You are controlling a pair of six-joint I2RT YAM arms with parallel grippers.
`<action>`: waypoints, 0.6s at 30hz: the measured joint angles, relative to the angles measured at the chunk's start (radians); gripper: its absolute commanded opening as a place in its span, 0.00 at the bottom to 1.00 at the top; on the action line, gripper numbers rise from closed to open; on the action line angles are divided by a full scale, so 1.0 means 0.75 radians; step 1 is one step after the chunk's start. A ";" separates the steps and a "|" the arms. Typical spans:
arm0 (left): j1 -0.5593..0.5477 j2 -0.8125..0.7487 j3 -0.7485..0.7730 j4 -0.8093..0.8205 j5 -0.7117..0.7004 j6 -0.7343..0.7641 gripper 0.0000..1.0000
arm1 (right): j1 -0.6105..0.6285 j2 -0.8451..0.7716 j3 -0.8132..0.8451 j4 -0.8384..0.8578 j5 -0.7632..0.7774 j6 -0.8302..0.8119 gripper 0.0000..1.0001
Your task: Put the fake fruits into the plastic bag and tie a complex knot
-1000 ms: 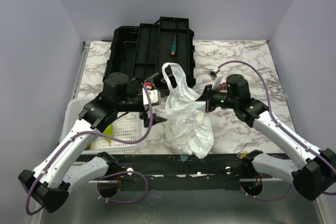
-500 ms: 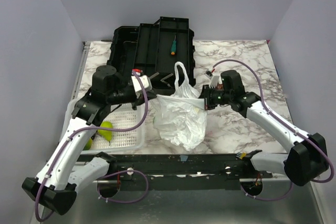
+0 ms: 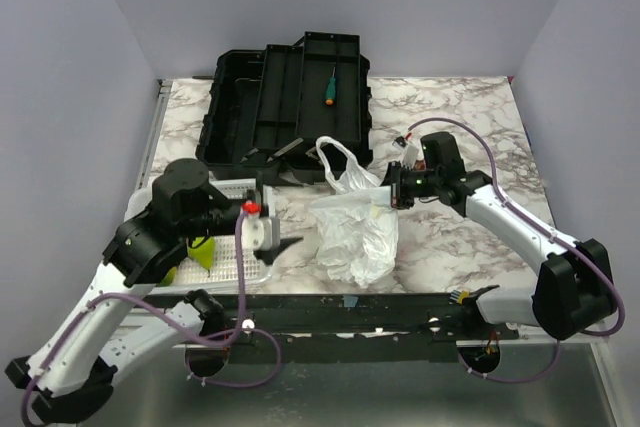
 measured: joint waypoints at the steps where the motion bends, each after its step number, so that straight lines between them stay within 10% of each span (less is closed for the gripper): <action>1: -0.086 -0.018 0.004 -0.041 0.002 0.042 0.96 | 0.000 0.006 0.000 0.006 -0.013 0.019 0.01; 13: -0.863 0.235 -0.243 0.079 -0.319 0.051 0.91 | 0.000 0.048 0.000 0.083 -0.088 0.186 0.01; 15: -0.904 0.273 -0.301 0.167 -0.374 -0.008 0.67 | -0.001 0.052 0.000 0.094 -0.099 0.198 0.01; 17: -0.925 0.300 -0.343 0.250 -0.434 -0.069 0.12 | 0.000 0.057 0.000 0.103 -0.108 0.205 0.01; 18: -0.929 0.311 -0.350 0.275 -0.462 -0.095 0.00 | -0.001 0.058 0.000 0.103 -0.110 0.204 0.01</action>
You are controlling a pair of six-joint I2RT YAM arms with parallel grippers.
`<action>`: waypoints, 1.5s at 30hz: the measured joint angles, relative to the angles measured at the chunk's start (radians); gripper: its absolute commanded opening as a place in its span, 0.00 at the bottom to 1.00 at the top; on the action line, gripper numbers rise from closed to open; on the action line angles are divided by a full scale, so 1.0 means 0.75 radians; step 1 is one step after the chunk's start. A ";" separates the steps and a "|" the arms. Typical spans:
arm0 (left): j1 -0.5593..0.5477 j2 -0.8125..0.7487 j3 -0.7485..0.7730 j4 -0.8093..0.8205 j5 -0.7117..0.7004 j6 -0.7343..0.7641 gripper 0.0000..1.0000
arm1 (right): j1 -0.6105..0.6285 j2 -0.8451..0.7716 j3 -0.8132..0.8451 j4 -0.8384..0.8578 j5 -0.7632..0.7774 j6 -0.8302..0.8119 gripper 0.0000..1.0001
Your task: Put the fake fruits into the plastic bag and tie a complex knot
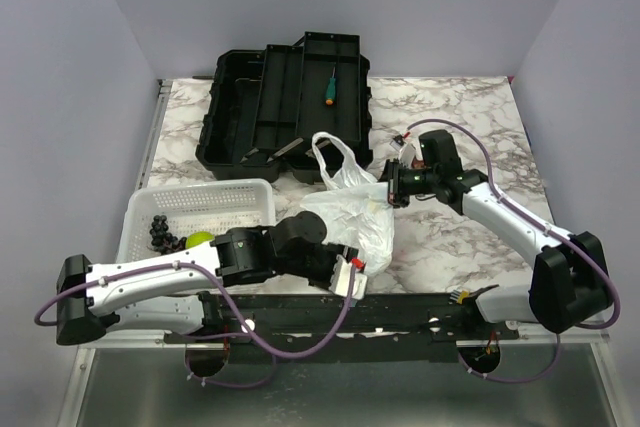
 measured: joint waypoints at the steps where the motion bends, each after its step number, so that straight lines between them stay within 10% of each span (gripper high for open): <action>1: -0.003 0.014 -0.003 0.026 -0.034 -0.029 0.00 | 0.000 0.000 0.000 0.000 0.000 -0.003 0.01; 7: 0.141 -0.042 0.013 0.080 -0.013 -0.262 0.00 | 0.000 0.004 0.019 -0.065 0.027 -0.146 0.88; 9: 0.306 -0.096 0.063 0.075 0.112 -0.415 0.00 | 0.000 0.012 0.076 -0.133 0.043 -0.234 1.00; 23: 1.078 -0.075 0.080 0.357 0.763 -1.241 0.00 | -0.003 -0.203 0.638 -0.538 0.247 -0.837 1.00; 39: 0.890 -0.369 0.035 -0.241 0.772 -0.456 0.00 | -0.431 0.142 0.689 -0.716 0.125 -0.627 1.00; 45: 0.932 -0.279 0.039 -0.143 0.750 -0.706 0.00 | -0.421 0.079 0.702 -0.612 0.030 -0.563 1.00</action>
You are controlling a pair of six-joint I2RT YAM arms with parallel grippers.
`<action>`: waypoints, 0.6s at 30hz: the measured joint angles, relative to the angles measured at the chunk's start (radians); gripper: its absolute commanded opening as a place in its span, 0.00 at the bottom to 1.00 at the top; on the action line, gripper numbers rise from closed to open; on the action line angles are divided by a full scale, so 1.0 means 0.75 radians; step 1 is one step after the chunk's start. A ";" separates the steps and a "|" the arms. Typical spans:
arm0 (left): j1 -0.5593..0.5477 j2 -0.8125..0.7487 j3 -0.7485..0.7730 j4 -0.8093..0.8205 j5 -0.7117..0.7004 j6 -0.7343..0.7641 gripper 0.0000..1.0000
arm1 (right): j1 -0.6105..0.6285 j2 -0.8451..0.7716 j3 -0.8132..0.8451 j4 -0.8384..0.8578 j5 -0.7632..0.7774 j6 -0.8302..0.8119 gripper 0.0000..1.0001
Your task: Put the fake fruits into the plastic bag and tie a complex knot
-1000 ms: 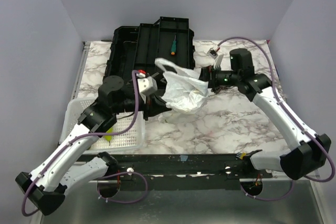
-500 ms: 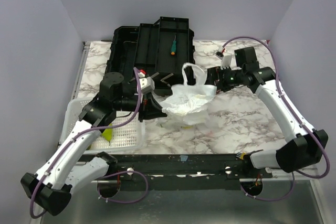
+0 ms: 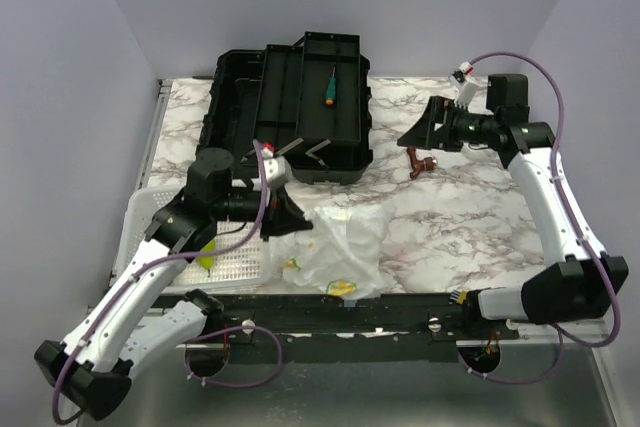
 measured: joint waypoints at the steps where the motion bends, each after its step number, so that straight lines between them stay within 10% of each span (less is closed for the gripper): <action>1: 0.025 0.022 0.011 0.045 0.002 -0.074 0.00 | 0.000 -0.034 -0.015 0.019 0.010 -0.016 1.00; 18: 0.418 0.368 0.006 0.729 0.032 -1.065 0.00 | 0.016 -0.491 -0.328 -0.032 -0.205 -0.738 1.00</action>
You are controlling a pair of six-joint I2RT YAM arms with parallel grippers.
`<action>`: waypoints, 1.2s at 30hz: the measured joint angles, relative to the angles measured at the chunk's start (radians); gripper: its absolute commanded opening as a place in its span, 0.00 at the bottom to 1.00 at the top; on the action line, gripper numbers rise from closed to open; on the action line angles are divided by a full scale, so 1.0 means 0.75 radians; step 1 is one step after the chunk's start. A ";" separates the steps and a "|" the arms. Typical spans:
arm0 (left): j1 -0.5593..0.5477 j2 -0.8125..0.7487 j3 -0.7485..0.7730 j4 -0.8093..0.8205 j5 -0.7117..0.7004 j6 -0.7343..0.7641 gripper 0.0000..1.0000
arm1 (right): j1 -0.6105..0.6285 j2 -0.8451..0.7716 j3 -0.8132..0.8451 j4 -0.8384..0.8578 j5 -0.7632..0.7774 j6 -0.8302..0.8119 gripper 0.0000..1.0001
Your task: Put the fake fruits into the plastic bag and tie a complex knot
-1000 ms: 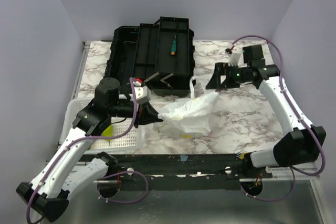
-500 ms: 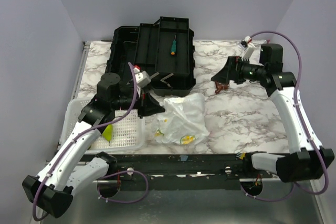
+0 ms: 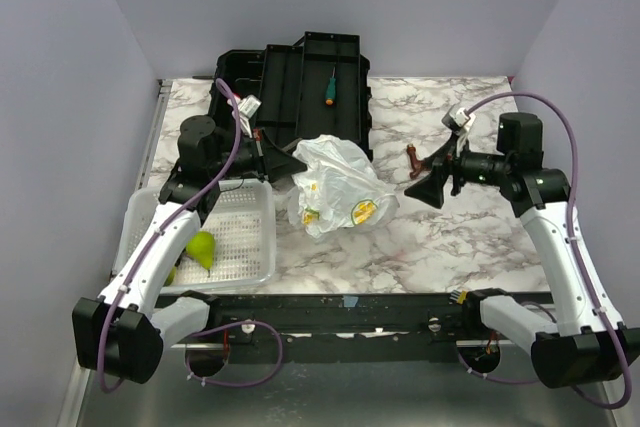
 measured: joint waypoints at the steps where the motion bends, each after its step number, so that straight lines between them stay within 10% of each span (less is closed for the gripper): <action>1: 0.005 0.007 0.000 0.009 0.008 -0.012 0.00 | 0.010 0.007 -0.023 0.011 -0.003 -0.025 1.00; 13: 0.024 0.026 0.000 0.050 0.040 -0.035 0.00 | 0.408 0.102 -0.187 0.182 0.015 -0.190 0.99; 16: 0.026 0.033 0.000 0.052 0.043 -0.036 0.00 | 0.468 0.113 -0.256 0.279 0.090 -0.191 0.71; 20: 0.054 0.032 0.001 0.054 0.073 -0.036 0.00 | 0.468 0.166 -0.309 0.366 0.309 -0.215 0.67; 23: 0.098 0.028 0.000 0.054 0.092 -0.035 0.00 | 0.467 0.184 -0.350 0.386 0.441 -0.234 0.06; 26: 0.123 0.025 0.001 0.053 0.107 -0.029 0.00 | 0.466 0.161 -0.371 0.381 0.445 -0.249 0.01; 28: 0.136 0.025 0.001 0.051 0.114 -0.020 0.00 | 0.466 0.118 -0.375 0.382 0.435 -0.246 0.01; 32: 0.158 0.022 0.003 0.022 0.133 0.016 0.00 | 0.466 0.034 -0.371 0.361 0.423 -0.258 0.99; 36: 0.169 0.019 0.003 0.007 0.154 0.037 0.00 | 0.466 0.027 -0.365 0.339 0.374 -0.282 1.00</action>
